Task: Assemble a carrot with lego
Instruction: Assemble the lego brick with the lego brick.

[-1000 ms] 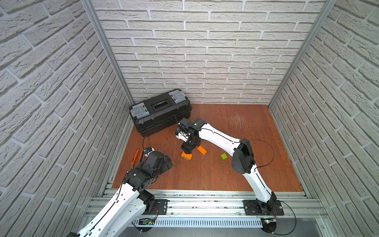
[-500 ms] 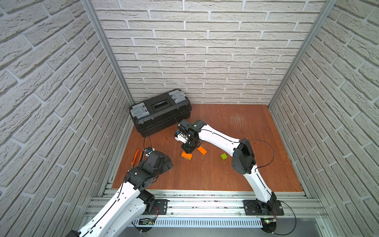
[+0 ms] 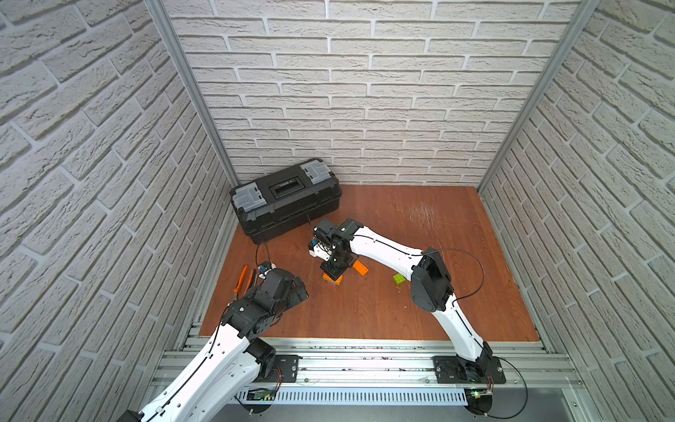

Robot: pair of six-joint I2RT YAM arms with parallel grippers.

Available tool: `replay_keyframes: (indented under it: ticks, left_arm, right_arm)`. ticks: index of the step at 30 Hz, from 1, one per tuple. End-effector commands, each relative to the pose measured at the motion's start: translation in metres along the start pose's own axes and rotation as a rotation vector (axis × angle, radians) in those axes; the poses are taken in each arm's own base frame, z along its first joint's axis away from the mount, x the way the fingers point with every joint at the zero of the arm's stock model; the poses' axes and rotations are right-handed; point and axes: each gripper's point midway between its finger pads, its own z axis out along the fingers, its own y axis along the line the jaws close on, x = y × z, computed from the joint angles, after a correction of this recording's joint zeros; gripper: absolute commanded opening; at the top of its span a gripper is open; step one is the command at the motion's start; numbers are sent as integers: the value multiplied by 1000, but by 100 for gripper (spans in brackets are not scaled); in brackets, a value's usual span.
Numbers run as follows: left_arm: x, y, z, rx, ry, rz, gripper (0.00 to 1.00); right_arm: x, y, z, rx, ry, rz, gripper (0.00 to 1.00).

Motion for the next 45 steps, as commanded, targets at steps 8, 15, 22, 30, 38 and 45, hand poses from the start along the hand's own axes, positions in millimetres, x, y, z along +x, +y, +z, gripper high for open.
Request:
replay_keyframes:
  ticks: [8, 15, 22, 30, 38, 45]
  left_arm:
    - [1, 2, 3, -4, -12, 1, 98]
    - [1, 2, 3, -2, -12, -1, 98]
    - [1, 2, 2, -4, -11, 1, 98]
    - [1, 2, 3, -5, -8, 3, 98]
    - [1, 2, 3, -8, -8, 3, 98]
    - [1, 1, 3, -5, -8, 4, 98]
  right_arm:
    - [1, 0, 3, 16, 5, -5, 2]
    - [4, -7, 12, 34, 29, -12, 2]
    - [3, -9, 15, 34, 35, -17, 2]
    - [-3, -13, 6, 31, 8, -10, 2]
    - [-10, -15, -7, 13, -35, 6, 2]
    - [-3, -23, 4, 30, 7, 7, 2]
